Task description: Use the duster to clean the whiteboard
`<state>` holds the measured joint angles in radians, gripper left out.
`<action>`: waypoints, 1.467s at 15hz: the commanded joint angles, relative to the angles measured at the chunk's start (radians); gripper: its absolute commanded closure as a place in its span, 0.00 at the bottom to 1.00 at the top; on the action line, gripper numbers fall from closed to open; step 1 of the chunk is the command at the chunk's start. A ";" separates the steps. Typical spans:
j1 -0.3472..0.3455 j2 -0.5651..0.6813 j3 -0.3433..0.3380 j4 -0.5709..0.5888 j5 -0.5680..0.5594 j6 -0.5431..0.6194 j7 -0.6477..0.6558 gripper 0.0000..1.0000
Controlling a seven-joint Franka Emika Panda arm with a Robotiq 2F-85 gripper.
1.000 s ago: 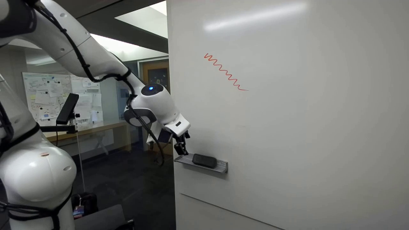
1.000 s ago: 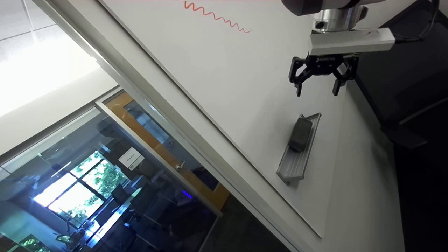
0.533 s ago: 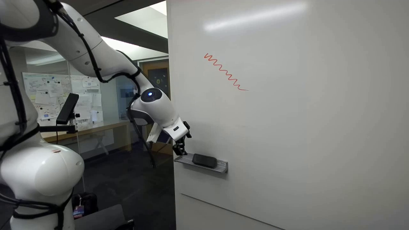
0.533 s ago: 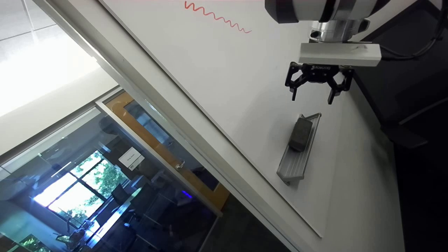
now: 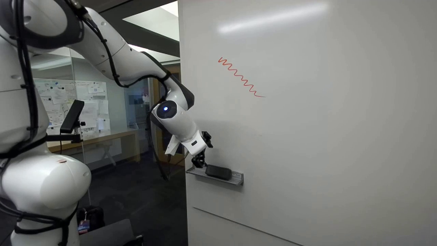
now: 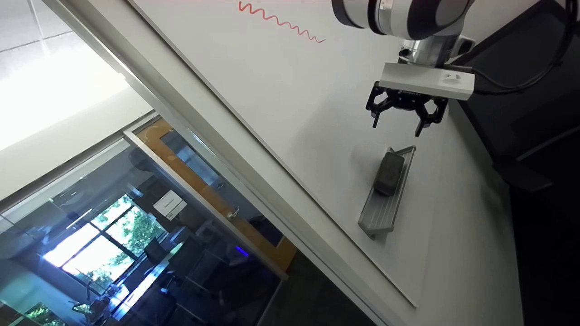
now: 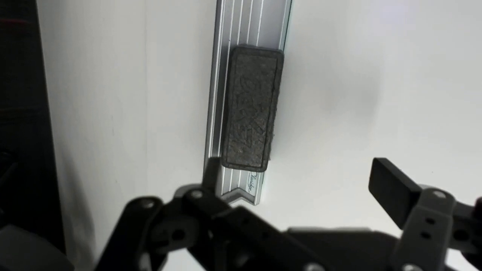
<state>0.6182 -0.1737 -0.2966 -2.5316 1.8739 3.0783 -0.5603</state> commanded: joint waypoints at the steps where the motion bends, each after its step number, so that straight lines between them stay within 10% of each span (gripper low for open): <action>1: -0.074 0.124 -0.002 0.098 0.257 -0.102 -0.276 0.00; 9: -0.116 0.311 -0.037 0.074 0.739 -0.473 -0.836 0.00; 10: -0.250 0.293 0.098 0.083 0.683 -0.402 -0.781 0.00; 22: -0.341 0.263 0.201 0.076 0.707 -0.378 -0.861 0.00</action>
<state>0.3372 0.1445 -0.1566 -2.4497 2.5850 2.6418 -1.4038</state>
